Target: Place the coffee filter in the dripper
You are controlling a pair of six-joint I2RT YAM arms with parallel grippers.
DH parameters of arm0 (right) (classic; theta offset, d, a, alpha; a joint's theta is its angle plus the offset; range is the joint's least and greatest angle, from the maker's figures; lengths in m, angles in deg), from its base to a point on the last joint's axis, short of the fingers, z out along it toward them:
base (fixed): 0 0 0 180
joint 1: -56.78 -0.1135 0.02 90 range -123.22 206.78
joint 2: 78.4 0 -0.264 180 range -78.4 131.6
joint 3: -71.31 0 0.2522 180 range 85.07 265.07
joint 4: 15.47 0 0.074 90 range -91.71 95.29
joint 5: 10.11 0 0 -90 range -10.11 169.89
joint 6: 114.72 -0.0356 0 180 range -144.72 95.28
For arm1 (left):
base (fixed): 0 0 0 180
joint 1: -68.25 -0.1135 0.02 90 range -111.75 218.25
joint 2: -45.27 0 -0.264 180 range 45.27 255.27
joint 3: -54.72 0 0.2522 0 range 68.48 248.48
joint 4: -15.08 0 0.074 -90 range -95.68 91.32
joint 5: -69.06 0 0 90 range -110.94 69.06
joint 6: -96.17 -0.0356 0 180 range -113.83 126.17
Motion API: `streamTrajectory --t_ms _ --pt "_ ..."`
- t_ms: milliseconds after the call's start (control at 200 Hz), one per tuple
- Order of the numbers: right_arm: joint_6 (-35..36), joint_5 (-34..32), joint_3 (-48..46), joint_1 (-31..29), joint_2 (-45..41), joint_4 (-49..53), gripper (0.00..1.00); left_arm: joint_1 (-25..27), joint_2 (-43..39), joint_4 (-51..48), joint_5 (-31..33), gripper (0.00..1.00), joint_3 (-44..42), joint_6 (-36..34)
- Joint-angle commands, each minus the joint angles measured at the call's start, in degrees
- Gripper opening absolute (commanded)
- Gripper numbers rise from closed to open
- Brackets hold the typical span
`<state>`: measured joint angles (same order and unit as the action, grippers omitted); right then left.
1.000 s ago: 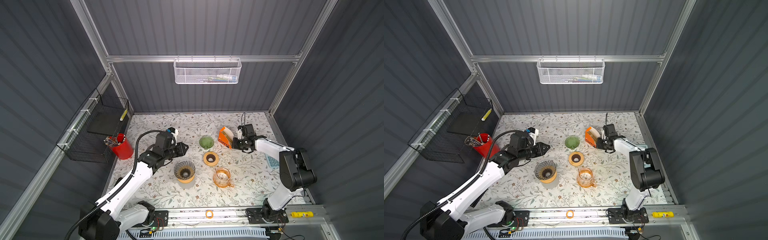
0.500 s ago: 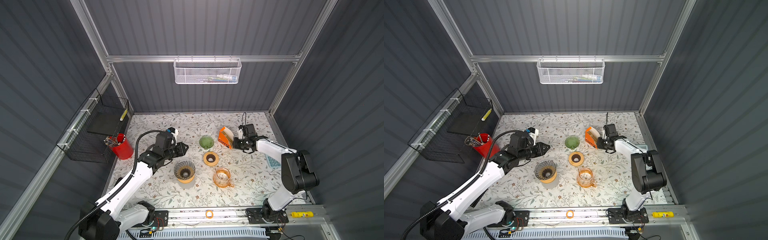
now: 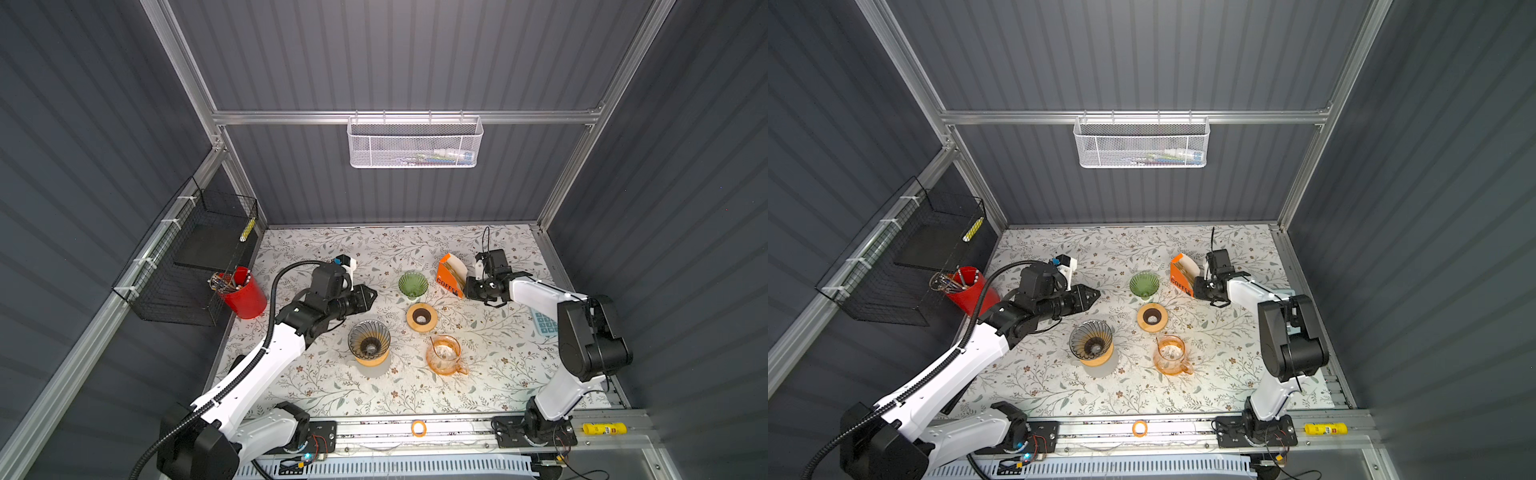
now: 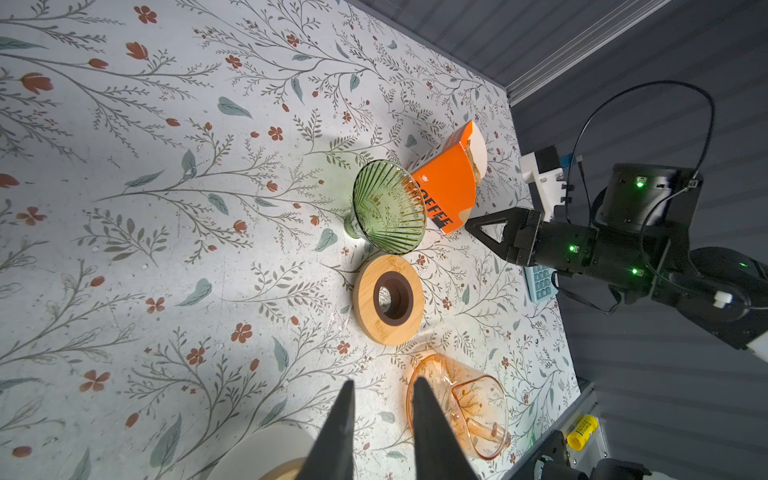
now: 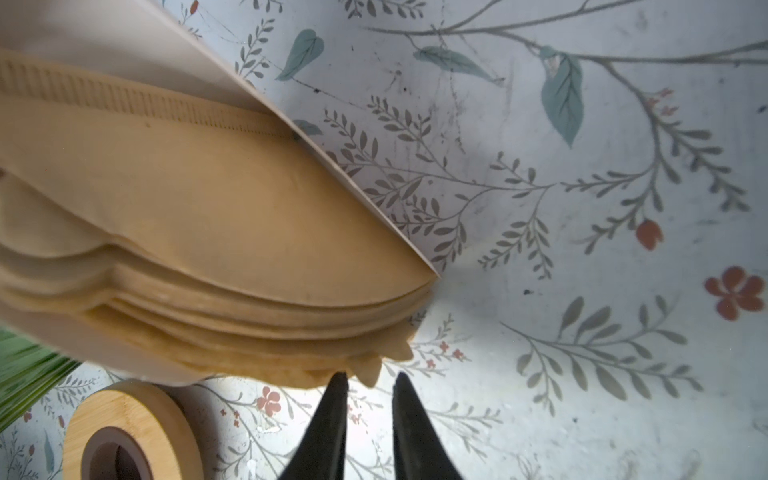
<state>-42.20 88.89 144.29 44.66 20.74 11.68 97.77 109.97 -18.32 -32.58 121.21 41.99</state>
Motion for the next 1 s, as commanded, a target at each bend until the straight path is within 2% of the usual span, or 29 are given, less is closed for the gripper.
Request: streamTrajectory --t_ms 0,460,771,996 --pt "0.51 0.23 1.76 -0.44 1.08 0.15 0.23 -0.35 -0.99 0.13 -0.11 0.26 -0.55 0.33" --pt "0.69 0.21 2.74 -0.54 2.27 -0.02 0.22 -0.34 -1.12 0.04 -0.09 0.26 -0.57 0.31" --pt "0.69 0.19 3.27 -0.61 2.97 0.08 0.19 -0.34 -1.40 -0.22 0.04 0.26 -0.66 0.31" --pt "0.60 -0.03 3.09 -0.71 2.91 0.24 0.04 -0.34 -1.60 -0.31 0.14 0.26 -0.71 0.31"
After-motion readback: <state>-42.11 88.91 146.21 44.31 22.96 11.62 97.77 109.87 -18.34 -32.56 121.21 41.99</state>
